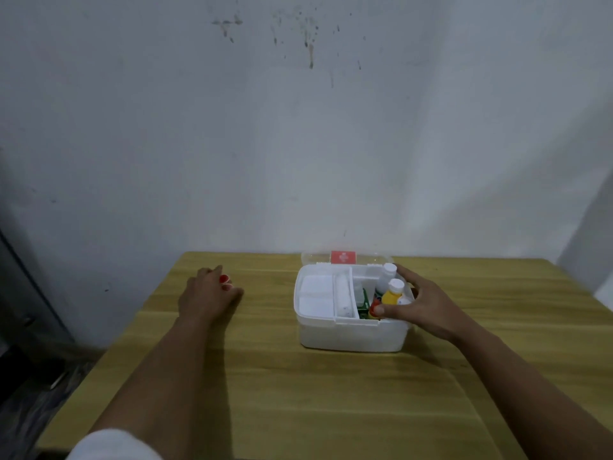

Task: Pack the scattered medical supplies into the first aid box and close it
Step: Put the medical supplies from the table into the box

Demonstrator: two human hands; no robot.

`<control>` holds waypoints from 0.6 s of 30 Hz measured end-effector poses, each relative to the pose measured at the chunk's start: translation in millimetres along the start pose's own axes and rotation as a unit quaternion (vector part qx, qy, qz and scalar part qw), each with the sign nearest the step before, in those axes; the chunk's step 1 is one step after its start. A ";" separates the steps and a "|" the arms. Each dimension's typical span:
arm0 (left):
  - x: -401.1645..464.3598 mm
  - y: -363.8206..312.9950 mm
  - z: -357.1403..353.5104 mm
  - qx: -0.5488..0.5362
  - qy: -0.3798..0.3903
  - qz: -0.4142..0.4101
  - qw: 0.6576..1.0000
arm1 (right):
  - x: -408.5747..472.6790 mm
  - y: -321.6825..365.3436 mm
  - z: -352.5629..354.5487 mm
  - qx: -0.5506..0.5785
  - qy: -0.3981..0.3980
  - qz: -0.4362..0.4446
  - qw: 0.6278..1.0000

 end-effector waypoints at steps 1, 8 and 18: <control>2.9 -0.2 -2.3 0.000 -0.011 -0.010 1.000 | 0.1 -1.4 0.5 -0.001 -0.001 -0.005 1.000; -8.5 -4.3 -1.2 -0.023 -0.097 -0.023 0.995 | -1.0 1.5 -1.8 -0.004 0.003 0.000 1.000; -10.5 -22.2 -3.3 0.058 -0.037 -0.118 0.991 | -4.3 6.8 -0.8 -0.001 0.005 -0.001 1.000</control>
Point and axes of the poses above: each hand's wrist, its own x-axis towards the middle knuckle, its own z-axis out of the back of the hand, y = z × x, the point moved 5 cm from there along x, towards the middle knuckle, and after that the axes turned 8 degrees about -y, right-handed, at the moved point
